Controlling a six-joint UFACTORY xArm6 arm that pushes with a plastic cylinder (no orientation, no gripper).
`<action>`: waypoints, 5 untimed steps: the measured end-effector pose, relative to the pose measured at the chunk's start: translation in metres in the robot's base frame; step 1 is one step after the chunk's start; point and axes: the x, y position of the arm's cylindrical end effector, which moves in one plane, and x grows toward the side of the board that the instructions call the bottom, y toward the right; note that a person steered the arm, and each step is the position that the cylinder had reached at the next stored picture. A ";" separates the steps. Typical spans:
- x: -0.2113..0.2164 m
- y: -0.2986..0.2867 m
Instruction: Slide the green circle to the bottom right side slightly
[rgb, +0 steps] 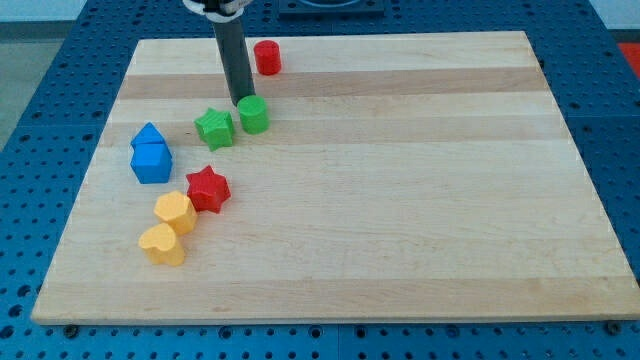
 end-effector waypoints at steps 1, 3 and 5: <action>0.000 0.000; -0.004 0.000; -0.016 0.022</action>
